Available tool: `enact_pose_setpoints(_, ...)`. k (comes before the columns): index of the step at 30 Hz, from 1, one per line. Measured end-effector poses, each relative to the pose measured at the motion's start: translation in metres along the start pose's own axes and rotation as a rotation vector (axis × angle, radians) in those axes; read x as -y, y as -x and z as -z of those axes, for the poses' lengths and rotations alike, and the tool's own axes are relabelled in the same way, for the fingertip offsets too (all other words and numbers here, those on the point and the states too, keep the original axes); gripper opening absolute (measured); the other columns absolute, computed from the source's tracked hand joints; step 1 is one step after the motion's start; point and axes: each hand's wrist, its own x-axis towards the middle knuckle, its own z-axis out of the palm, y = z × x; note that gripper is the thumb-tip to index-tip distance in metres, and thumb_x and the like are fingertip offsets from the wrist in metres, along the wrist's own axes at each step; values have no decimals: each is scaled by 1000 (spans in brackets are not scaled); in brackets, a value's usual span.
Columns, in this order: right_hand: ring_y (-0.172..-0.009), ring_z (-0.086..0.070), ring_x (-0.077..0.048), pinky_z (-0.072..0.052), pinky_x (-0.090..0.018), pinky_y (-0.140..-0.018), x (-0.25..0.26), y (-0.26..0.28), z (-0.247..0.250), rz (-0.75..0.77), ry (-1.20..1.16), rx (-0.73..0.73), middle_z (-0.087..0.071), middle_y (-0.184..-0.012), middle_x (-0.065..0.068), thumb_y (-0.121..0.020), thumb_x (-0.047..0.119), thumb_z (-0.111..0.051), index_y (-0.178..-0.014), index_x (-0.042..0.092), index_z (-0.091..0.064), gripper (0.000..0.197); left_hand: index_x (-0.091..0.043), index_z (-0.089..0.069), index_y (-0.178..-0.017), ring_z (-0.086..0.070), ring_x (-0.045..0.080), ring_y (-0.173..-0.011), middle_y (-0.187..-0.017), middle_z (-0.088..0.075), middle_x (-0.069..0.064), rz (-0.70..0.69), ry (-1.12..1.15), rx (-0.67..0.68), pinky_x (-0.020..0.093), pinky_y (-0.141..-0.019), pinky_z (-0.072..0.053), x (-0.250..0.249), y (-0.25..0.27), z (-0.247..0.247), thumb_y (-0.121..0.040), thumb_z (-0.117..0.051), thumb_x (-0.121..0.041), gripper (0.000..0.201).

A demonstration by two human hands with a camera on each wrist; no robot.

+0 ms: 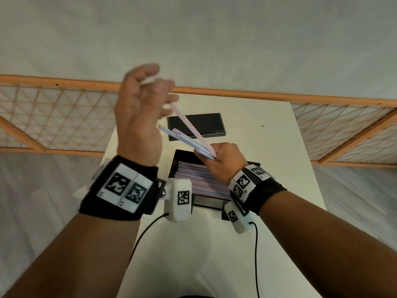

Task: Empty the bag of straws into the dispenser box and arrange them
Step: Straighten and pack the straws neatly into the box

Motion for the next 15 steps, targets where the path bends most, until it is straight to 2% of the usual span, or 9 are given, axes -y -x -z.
enact_pose_setpoints(2,-51,-45,-13,-36,-24,-55,3,1,0,27,39,28,-47,-53,7,-94,46,-60,-60,27,-52,40,-23,-64,-113,-70,28,-98,-109,-72,7,-70,-64,108,32,-80,-49,-11,-7,0,-89,-51,-49,38)
enact_pose_setpoints(5,-47,-40,-11,-30,-23,-51,14,3,-1,73,53,10,-42,-47,8,-94,44,-60,-51,29,-43,49,-25,-76,-99,-73,13,-92,-95,-78,-4,-117,-467,303,28,-81,-53,-5,-5,-7,-100,-48,-47,36)
enact_pose_setpoints(8,-47,-39,-12,-29,-28,-53,23,6,0,116,2,3,-41,-46,8,-93,36,-63,-49,28,-39,51,-20,-80,-92,-71,3,-89,-86,-76,-12,-79,-629,349,16,-78,-51,8,3,-10,-103,-46,-43,43)
enact_pose_setpoints(9,-47,-39,-14,-29,-28,-54,24,6,0,132,-23,-8,-41,-47,7,-92,32,-64,-49,27,-39,50,-18,-80,-91,-71,3,-90,-85,-76,-11,-71,-652,385,15,-77,-50,10,4,-11,-103,-44,-45,46)
enact_pose_setpoints(10,-49,-42,-16,-32,-29,-54,24,6,-2,149,-46,-24,-44,-48,3,-90,28,-63,-49,25,-41,47,-15,-78,-88,-71,7,-87,-84,-76,-5,-65,-713,453,21,-78,-51,13,5,-13,-103,-42,-48,51)
enact_pose_setpoints(12,-61,-55,-23,-43,-35,-58,25,5,-10,191,-81,-58,-60,-62,-9,-86,24,-53,-62,13,-56,27,-10,-71,-82,-68,17,-80,-78,-73,4,-34,-878,643,36,-75,-50,15,7,-20,-105,-40,-49,55)
enact_pose_setpoints(13,-74,-60,-23,-47,-37,-66,26,5,-15,217,-106,-70,-65,-75,-12,-87,19,-48,-75,8,-62,22,-12,-69,-79,-66,16,-76,-75,-70,3,-15,-931,708,37,-73,-49,15,8,-24,-106,-41,-47,52)
enact_pose_setpoints(14,-87,-57,-19,-46,-37,-73,28,5,-21,221,-142,-87,-65,-83,-12,-89,14,-44,-85,5,-64,22,-14,-70,-81,-65,13,-76,-76,-71,0,4,-948,735,36,-74,-50,15,9,-27,-105,-44,-45,47)
enact_pose_setpoints(15,-92,-51,-14,-43,-33,-79,29,5,-23,222,-155,-107,-63,-86,-9,-91,10,-43,-90,4,-63,22,-16,-74,-87,-66,10,-78,-80,-72,-3,21,-928,722,33,-77,-51,15,8,-27,-104,-48,-43,41)
